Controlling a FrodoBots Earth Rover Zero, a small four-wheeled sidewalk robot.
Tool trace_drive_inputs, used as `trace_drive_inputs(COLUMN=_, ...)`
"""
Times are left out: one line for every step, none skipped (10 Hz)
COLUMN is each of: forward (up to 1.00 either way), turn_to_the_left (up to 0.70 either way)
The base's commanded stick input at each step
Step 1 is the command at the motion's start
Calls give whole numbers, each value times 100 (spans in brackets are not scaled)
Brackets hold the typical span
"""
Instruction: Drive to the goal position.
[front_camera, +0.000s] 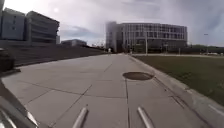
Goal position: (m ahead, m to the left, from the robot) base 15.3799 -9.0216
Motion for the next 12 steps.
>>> trace_drive_inputs(forward=0, turn_to_the_left=0)
trace_drive_inputs(forward=0, turn_to_the_left=0)
trace_drive_inputs(forward=78, turn_to_the_left=0)
trace_drive_inputs(forward=100, turn_to_the_left=0)
trace_drive_inputs(forward=100, turn_to_the_left=0)
trace_drive_inputs(forward=100, turn_to_the_left=0)
trace_drive_inputs(forward=100, turn_to_the_left=0)
trace_drive_inputs(forward=100, turn_to_the_left=0)
trace_drive_inputs(forward=100, turn_to_the_left=0)
trace_drive_inputs(forward=100, turn_to_the_left=0)
trace_drive_inputs(forward=100, turn_to_the_left=0)
trace_drive_inputs(forward=100, turn_to_the_left=0)
